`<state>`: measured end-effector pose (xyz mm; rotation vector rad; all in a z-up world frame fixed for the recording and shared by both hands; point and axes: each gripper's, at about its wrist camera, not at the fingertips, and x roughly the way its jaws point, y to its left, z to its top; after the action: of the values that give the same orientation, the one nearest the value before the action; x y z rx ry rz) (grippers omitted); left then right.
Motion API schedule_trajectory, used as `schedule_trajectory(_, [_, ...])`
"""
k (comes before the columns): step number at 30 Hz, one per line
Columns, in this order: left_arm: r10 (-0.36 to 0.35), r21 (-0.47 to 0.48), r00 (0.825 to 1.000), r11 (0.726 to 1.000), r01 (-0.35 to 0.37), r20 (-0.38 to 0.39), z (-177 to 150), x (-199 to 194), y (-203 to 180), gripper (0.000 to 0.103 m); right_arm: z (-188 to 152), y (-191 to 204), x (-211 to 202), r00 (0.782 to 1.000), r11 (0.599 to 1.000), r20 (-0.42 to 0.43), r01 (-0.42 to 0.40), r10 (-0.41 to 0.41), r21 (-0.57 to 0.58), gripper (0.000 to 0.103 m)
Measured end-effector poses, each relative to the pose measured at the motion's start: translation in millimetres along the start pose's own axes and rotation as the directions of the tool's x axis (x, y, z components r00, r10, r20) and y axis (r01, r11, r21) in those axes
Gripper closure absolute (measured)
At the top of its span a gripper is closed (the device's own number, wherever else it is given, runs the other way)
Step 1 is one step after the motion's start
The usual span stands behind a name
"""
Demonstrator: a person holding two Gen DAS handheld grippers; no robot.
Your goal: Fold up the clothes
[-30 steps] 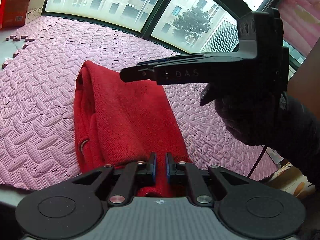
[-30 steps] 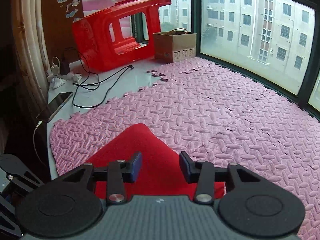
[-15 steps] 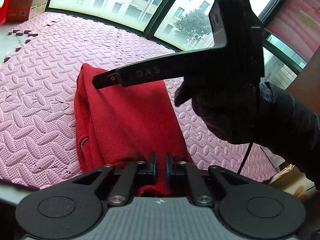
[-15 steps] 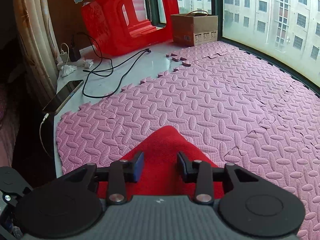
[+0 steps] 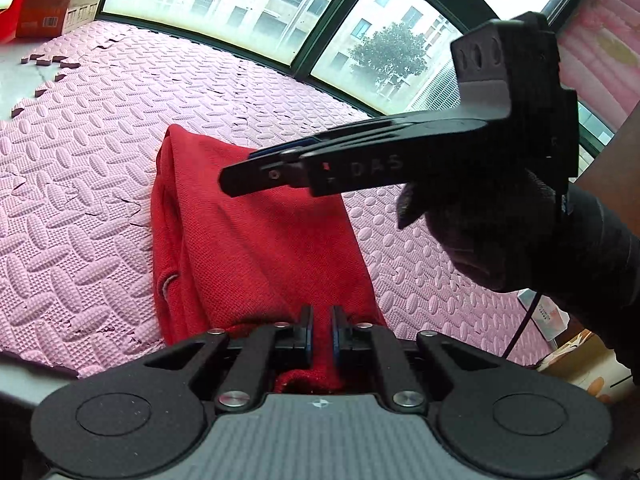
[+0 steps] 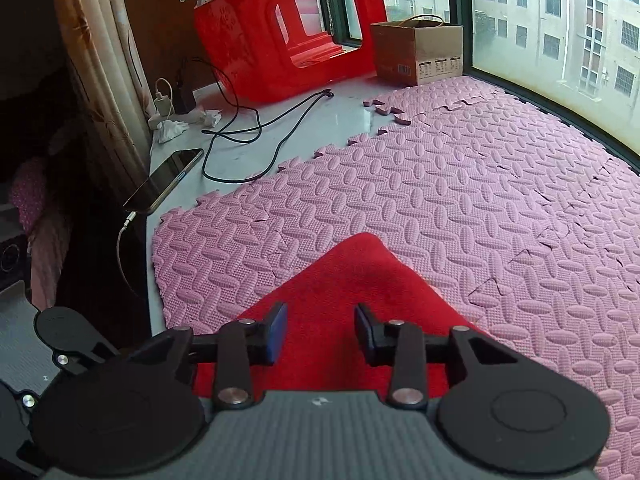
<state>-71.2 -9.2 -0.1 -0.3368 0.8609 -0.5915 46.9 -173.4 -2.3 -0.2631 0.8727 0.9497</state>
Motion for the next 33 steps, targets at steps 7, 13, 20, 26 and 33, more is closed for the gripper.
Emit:
schedule_trajectory(7, [0.003,0.008,1.000,1.000,-0.003,-0.001,2.0,3.0,0.0,0.093,-43.7,-5.5,-23.6,0.998,0.999,-0.059,0.021,-0.022,-0.026,0.066])
schedule_trajectory(13, [0.016,0.022,1.000,1.000,-0.016,0.003,1.5,2.1,-2.8,0.093,-52.5,-0.8,-26.8,0.999,0.997,-0.034,0.039,-0.042,-0.071,0.066])
schedule_trajectory(20, [0.023,0.077,0.999,0.997,-0.026,0.041,-0.2,-20.0,-11.3,0.079,-14.0,-41.8,-34.9,0.993,0.991,0.078,0.086,-0.094,0.099,0.055])
schedule_trajectory(26, [0.017,0.141,0.997,0.990,-0.028,0.080,-4.8,-63.2,-12.1,0.049,-5.8,-93.1,-2.7,0.997,0.961,0.030,0.056,-0.067,0.272,0.042])
schedule_trajectory(33, [0.083,0.165,0.996,0.983,-0.075,-0.041,-27.9,-57.9,4.4,0.039,-21.9,-119.9,6.0,1.000,0.921,0.004,-0.022,0.023,0.388,0.036])
